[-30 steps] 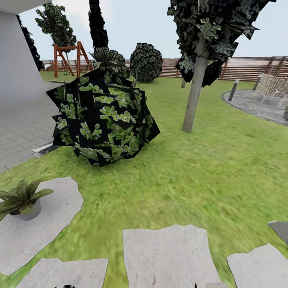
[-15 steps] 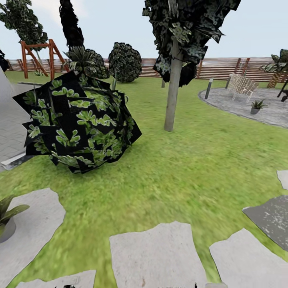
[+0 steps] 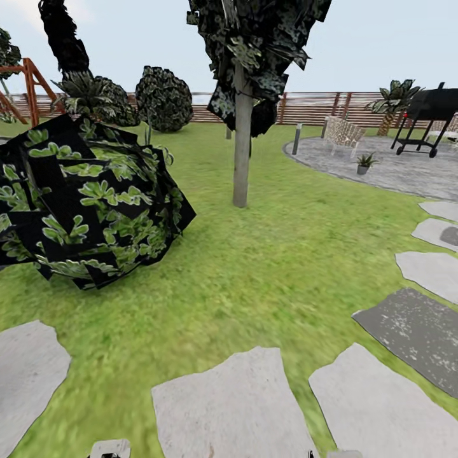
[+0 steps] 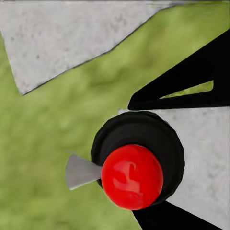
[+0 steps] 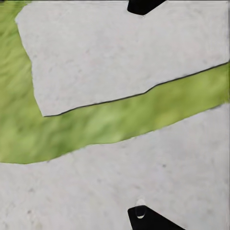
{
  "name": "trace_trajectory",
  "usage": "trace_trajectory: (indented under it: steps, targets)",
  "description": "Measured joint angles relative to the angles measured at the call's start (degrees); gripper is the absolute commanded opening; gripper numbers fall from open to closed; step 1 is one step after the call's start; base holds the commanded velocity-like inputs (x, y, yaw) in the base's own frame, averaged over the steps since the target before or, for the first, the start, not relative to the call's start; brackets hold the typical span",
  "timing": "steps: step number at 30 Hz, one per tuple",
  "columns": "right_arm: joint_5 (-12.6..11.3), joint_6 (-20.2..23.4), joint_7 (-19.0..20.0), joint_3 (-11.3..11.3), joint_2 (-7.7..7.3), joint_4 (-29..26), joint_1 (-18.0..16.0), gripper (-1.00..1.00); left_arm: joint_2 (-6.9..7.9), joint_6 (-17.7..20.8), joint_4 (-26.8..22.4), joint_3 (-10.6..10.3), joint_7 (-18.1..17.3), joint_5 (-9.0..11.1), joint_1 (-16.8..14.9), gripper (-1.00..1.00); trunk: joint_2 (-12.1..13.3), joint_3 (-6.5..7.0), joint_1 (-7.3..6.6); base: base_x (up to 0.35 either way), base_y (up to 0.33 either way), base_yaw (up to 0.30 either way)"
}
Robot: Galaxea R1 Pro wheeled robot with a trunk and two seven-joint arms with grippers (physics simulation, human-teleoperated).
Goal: Pick up the pesticide atomizer in the garden and spray insectifuge to fully cover both potted plants in the garden.
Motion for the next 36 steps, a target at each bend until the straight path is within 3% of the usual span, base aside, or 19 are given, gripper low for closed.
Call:
trace_trajectory:
  steps: [36]
  targets:
    - [0.0,0.0,0.0,0.0,0.00,0.0,0.0,1.00,0.04,0.0,0.0,0.0,0.0,0.0,0.0,-1.00,0.0,0.00,-0.02,0.226,-0.216,-0.300]
